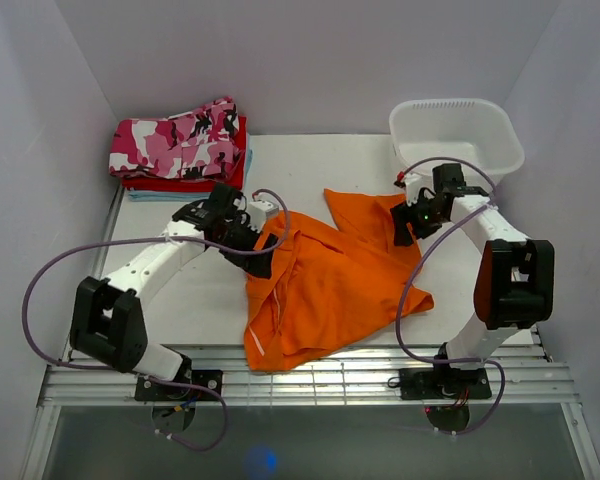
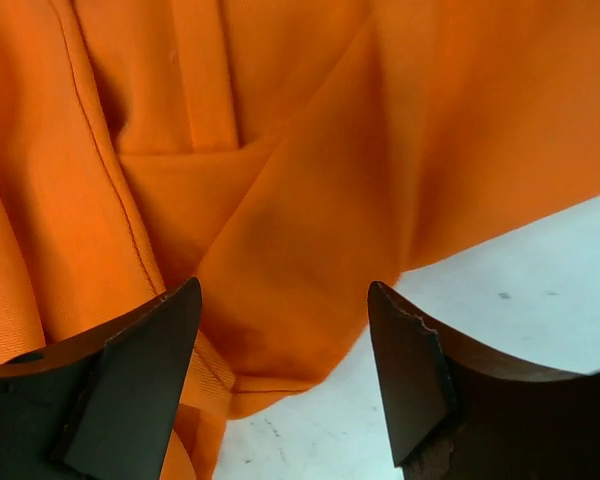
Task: Fold and stack the trousers
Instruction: Flatten the trousers out
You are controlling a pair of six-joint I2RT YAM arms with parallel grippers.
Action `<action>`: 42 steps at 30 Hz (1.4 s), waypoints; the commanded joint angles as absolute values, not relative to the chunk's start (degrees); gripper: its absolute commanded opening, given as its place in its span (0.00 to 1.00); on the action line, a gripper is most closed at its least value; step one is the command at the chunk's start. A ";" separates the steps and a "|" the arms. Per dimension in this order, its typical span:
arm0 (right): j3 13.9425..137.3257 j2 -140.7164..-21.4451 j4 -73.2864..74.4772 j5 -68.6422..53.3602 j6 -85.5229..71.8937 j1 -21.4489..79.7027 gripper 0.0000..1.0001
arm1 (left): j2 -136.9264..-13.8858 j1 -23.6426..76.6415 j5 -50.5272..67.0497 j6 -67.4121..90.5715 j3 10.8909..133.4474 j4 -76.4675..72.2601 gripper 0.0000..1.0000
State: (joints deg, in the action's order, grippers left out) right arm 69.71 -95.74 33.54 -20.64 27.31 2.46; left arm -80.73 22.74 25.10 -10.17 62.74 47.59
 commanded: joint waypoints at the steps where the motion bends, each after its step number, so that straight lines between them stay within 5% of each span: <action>1: 63.38 -93.16 35.86 -19.07 30.85 3.69 0.73 | -84.02 29.69 16.79 -6.42 66.18 41.84 0.98; 14: 53.62 -96.76 26.90 -10.99 26.99 3.51 0.64 | -97.20 37.35 4.66 1.75 70.84 37.44 0.98; 18: 52.74 -95.63 27.07 -10.90 26.81 3.43 0.62 | -98.53 35.43 -1.57 1.76 70.05 39.46 0.65; 19: 52.56 -94.41 27.16 -10.46 27.07 3.43 0.61 | -96.96 33.94 -1.58 1.84 69.35 39.72 0.46; 22: 52.21 -92.64 28.12 -10.72 27.77 3.51 0.61 | -94.23 24.81 2.61 1.23 68.99 42.71 0.18; 23: 52.21 -91.77 28.56 -11.51 28.12 3.43 0.61 | -92.57 22.09 5.59 0.80 68.91 43.67 0.00; 36: 51.68 -81.48 36.20 -14.41 31.90 3.34 0.70 | -90.25 -11.75 12.92 -19.42 63.19 44.74 0.00; 42: 51.86 -73.31 44.90 -18.01 39.89 2.37 0.77 | -97.46 -18.36 12.14 -18.46 67.41 42.81 0.25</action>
State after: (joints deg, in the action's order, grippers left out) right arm 50.78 -77.08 38.17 -15.14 34.65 3.01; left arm -96.62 -15.97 12.91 -16.91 64.49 44.86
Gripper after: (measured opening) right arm 0.771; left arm 0.228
